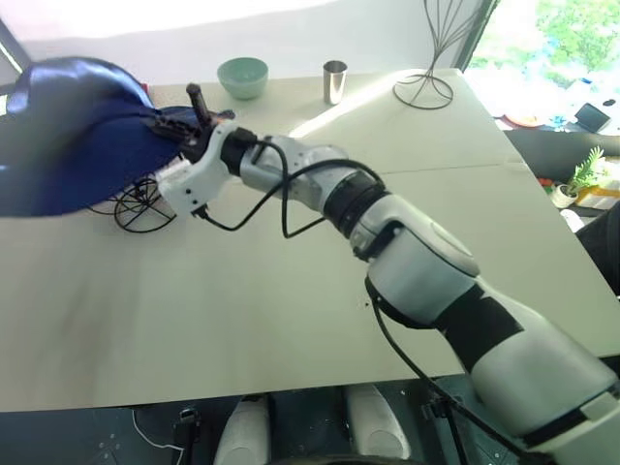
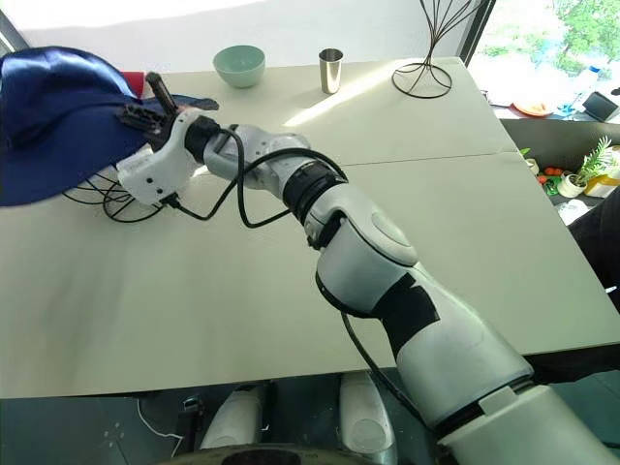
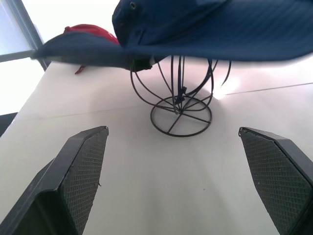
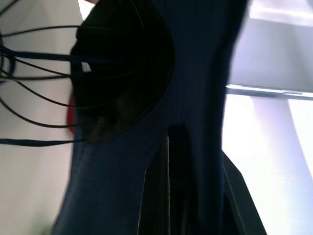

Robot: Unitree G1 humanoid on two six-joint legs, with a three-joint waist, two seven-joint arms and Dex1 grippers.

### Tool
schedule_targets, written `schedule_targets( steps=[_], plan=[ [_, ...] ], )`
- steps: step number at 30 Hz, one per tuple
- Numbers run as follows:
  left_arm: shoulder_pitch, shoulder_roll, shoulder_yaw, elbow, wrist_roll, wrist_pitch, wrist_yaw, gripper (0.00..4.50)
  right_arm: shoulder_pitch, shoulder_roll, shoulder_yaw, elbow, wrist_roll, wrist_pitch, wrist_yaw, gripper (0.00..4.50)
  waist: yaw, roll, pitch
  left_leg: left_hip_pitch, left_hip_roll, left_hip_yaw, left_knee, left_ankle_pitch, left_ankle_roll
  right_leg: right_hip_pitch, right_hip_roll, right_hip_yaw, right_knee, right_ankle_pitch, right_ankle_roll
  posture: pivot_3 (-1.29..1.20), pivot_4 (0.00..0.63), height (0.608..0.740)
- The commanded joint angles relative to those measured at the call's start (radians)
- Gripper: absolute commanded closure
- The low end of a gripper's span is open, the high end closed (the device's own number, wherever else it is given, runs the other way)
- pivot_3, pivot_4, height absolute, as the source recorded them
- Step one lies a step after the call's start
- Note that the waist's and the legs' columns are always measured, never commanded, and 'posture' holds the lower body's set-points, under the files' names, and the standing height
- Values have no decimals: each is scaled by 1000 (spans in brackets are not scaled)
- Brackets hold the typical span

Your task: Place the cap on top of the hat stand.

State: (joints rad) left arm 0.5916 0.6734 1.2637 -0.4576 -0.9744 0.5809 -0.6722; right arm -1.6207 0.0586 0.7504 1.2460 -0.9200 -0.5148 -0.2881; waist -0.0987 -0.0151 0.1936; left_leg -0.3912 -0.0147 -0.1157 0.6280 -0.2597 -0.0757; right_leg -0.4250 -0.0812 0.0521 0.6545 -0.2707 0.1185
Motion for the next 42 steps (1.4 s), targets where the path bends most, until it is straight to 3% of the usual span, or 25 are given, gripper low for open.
schedule_targets(
  steps=[1, 8, 14, 20, 31, 42],
  plan=[
    [-12, 23, 1, 9, -16, -4, 7, 0, -40, 20, 80, -23, -92, 7, -123, 4480, -1, 0, 0, 0, 0, 0, 0, 0, 0, 0, 0, 0, 0, 0, 0, 0, 150, 740],
    [-30, 33, -1, 17, -21, -3, 16, 0, -2, 65, 147, -9, -136, -14, -145, 4480, -4, 0, 0, 0, 0, 0, 0, 0, 0, -1, 0, 0, 1, 0, -1, 0, 150, 740],
    [-27, 33, 12, 14, -30, -2, 26, 0, 57, 67, 23, 69, 15, -5, 75, 4480, 1, -1, -1, 0, 0, 0, 0, 0, 0, 0, 0, 0, 1, 0, -1, 0, 150, 740],
    [-22, 29, 15, 15, -32, -7, 26, 0, 112, 85, -186, 56, 254, -55, 316, 4480, -2, -2, -1, 0, 1, 0, 0, 0, 0, 0, 1, 0, 2, 0, -1, 0, 150, 740],
    [-46, 71, 12, 48, -25, -2, 24, 0, 188, 95, -75, 5, 139, -66, 187, 4480, -3, -2, -1, 0, 1, 0, 1, 0, 0, 0, 2, 0, 3, 0, -1, 0, 150, 740],
    [-64, 111, 7, 72, -19, 5, 14, 0, 257, 123, -65, 12, 117, 3, 47, 4480, -1, -2, -1, 1, 1, 0, 1, 0, 0, -1, 2, 0, 6, -1, -2, 0, 150, 740]
  ],
)
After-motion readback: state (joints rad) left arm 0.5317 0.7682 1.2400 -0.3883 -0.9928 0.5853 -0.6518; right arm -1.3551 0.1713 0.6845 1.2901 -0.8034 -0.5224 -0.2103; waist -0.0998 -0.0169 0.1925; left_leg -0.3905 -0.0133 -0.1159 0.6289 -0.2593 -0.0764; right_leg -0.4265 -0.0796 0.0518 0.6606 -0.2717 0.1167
